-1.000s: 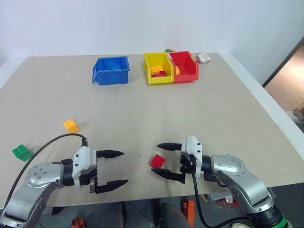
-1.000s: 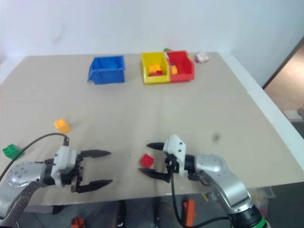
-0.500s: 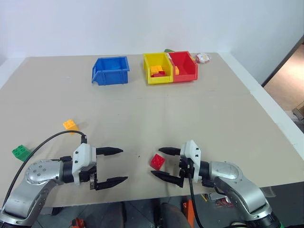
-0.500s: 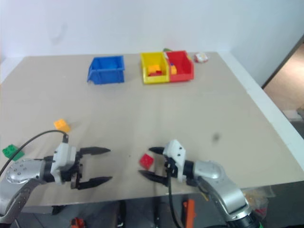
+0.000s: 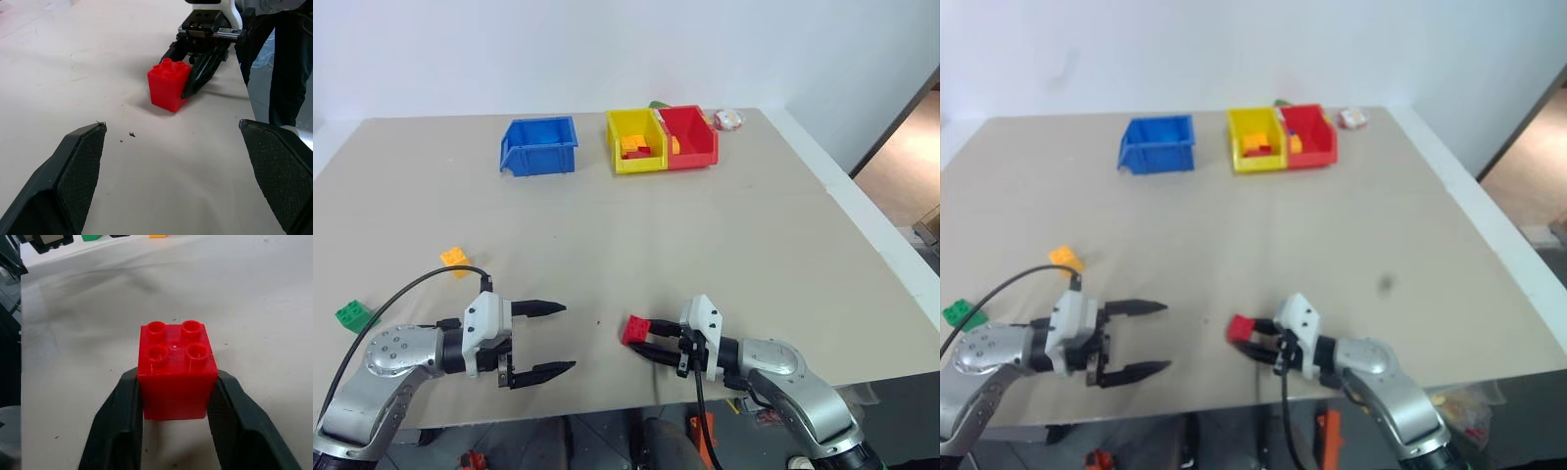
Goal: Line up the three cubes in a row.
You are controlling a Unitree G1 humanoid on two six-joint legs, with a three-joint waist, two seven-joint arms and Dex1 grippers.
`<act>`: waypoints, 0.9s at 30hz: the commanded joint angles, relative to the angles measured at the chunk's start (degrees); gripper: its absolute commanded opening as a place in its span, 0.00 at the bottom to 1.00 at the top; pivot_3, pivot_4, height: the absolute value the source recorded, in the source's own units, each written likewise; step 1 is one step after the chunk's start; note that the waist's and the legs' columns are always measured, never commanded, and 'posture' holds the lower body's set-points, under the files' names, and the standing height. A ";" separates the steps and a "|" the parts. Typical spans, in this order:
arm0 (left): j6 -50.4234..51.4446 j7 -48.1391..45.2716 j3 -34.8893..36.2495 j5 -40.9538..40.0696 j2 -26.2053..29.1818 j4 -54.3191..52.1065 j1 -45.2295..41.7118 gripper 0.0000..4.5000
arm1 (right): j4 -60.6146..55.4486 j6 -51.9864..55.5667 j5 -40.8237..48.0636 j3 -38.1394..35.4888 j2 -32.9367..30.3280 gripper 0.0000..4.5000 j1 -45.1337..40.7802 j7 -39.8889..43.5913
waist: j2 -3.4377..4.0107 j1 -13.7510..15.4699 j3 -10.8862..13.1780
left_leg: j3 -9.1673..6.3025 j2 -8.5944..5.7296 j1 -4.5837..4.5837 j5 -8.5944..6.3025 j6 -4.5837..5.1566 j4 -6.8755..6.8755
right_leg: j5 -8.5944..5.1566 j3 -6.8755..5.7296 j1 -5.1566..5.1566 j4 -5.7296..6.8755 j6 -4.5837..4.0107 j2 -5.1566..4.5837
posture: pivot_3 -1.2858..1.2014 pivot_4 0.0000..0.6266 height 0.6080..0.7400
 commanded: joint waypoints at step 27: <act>2.57 1.50 1.84 -1.67 0.44 -2.53 2.51 1.00 | 37.48 -18.05 -5.83 3.49 -3.08 0.27 -32.70 33.97 | 0.01 -0.12 0.01 | 0.11 0.00 0.00 -0.08 0.18 0.02 | 0.17 0.14 -0.04 0.04 0.31 0.27 | 0.52 0.24 1.00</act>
